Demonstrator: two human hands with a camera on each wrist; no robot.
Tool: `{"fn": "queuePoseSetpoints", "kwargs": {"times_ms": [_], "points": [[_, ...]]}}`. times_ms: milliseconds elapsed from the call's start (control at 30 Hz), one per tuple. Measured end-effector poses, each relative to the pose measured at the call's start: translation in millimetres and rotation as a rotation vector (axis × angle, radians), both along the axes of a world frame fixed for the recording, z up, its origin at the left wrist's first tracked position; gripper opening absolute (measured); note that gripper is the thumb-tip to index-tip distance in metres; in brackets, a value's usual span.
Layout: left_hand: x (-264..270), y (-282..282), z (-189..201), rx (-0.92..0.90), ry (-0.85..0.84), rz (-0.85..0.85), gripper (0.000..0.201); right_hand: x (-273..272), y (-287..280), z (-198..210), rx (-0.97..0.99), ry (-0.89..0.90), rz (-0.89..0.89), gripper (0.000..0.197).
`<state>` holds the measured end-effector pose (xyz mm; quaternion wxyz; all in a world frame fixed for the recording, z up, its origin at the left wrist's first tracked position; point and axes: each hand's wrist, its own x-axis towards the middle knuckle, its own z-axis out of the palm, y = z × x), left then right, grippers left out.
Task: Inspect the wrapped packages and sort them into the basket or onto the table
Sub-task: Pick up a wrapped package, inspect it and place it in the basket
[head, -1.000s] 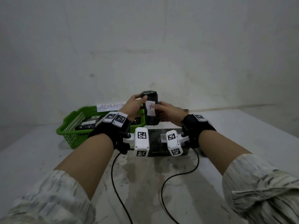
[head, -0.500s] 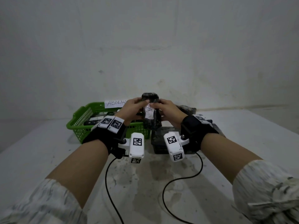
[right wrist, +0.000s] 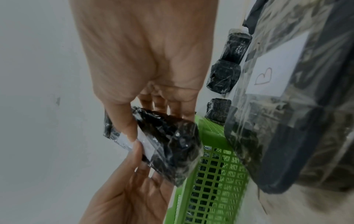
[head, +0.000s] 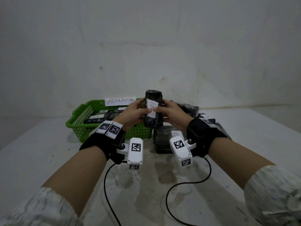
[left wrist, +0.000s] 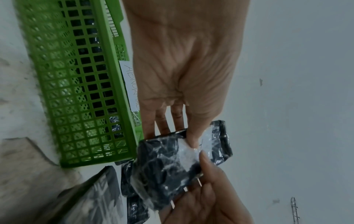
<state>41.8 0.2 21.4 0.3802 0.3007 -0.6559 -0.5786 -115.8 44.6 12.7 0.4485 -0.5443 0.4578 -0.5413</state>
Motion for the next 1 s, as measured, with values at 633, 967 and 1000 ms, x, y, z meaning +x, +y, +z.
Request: {"fn": "queuePoseSetpoints", "kwargs": {"times_ms": [633,967,1000], "points": [[4.5,3.3,-16.6,-0.092,0.037,0.199,0.044,6.8,5.2,-14.0,-0.073,0.165,-0.029,0.073],[-2.0,12.7,-7.6,0.115,0.136,0.096,0.037,8.7,17.3,-8.7,-0.146,0.219,-0.035,0.030],[-3.2,12.1,-8.7,0.118,0.135,0.106,0.037,9.6,18.1,-8.1,-0.149,0.225,-0.043,0.027]]}}
